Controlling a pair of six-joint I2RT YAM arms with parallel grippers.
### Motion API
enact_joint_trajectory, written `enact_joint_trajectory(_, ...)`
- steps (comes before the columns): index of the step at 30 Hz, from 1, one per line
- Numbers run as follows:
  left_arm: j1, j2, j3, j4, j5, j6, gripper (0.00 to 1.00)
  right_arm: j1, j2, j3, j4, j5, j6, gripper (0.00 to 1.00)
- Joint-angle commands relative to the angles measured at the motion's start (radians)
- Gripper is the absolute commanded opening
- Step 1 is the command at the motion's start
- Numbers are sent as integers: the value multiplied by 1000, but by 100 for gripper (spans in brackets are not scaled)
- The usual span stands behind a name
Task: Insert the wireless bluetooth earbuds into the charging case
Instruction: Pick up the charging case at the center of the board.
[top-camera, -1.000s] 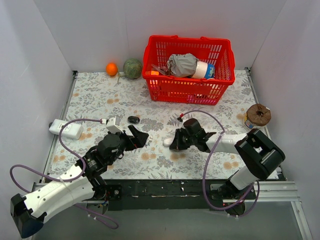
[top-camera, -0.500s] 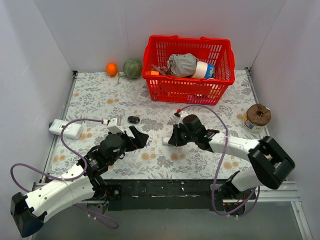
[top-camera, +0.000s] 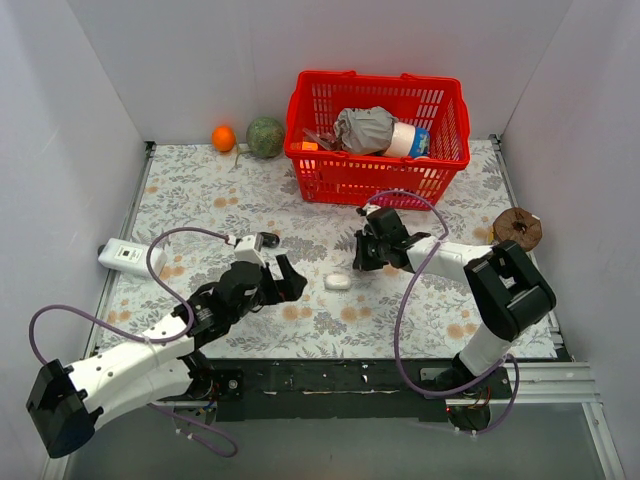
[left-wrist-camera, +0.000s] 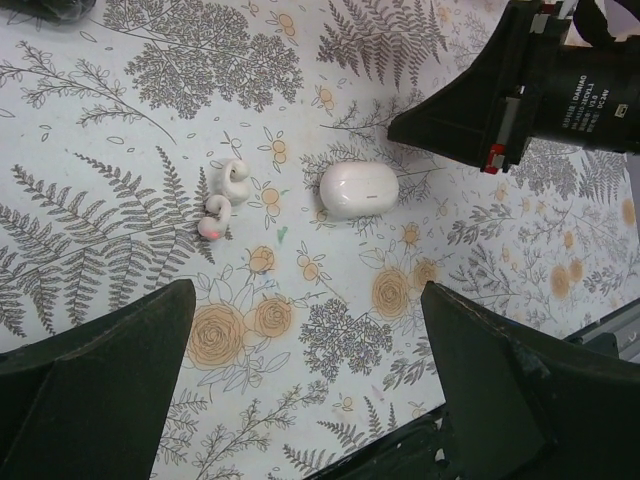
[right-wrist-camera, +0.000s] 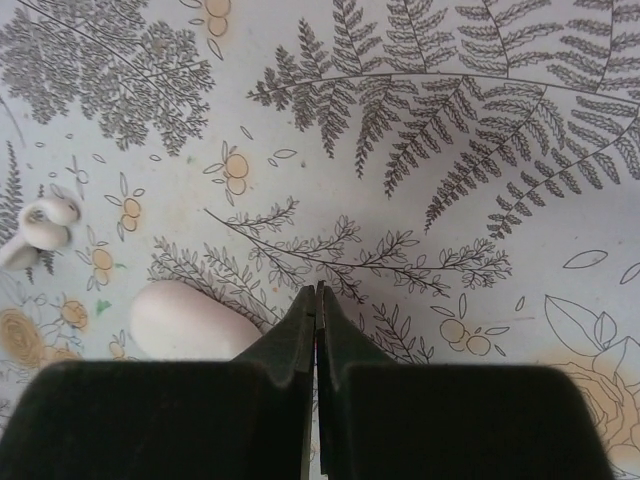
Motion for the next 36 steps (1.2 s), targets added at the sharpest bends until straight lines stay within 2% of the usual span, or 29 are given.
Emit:
enact_joint_trajectory(1,2,73,89,35,26,24,98,-3,12,32,-16,65,-2,4)
enact_joint_trajectory(2,2,143,113,23,22,12,98,-7,-27,6,-24,81,20,6)
enact_joint_trajectory(4,-5,228,199,11,2,-3,98,-11,-125,-23,-42,193,46,16)
enact_joint_trajectory(6,-16,361,271,-44,-52,-77,98,-16,-197,-54,-82,277,70,25)
enact_joint_trajectory(9,-25,496,403,-153,-141,-222,98,-26,-336,-74,-145,332,69,32)
enact_joint_trajectory(11,-25,541,469,-211,-152,-286,98,-30,-417,-75,-180,343,57,34)
enact_joint_trajectory(14,-27,621,518,-204,-45,-222,98,-31,-511,-85,-252,357,38,35)
enact_joint_trajectory(16,-41,642,497,-154,2,-195,98,-31,-585,-103,-277,362,29,35)
enact_joint_trajectory(18,-61,693,540,-150,-6,-192,98,-31,-630,-109,-298,369,23,36)
enact_joint_trajectory(20,-76,820,612,-257,-13,-195,98,-31,-689,-112,-330,374,14,36)
enact_joint_trajectory(22,-108,883,686,-305,-47,-214,98,-33,-734,-114,-359,369,9,36)
enact_joint_trajectory(30,-137,1069,810,-411,-122,-247,98,-33,-822,-147,-393,353,1,37)
enact_joint_trajectory(36,-137,1113,838,-426,-136,-244,98,-33,-859,-190,-393,331,8,36)
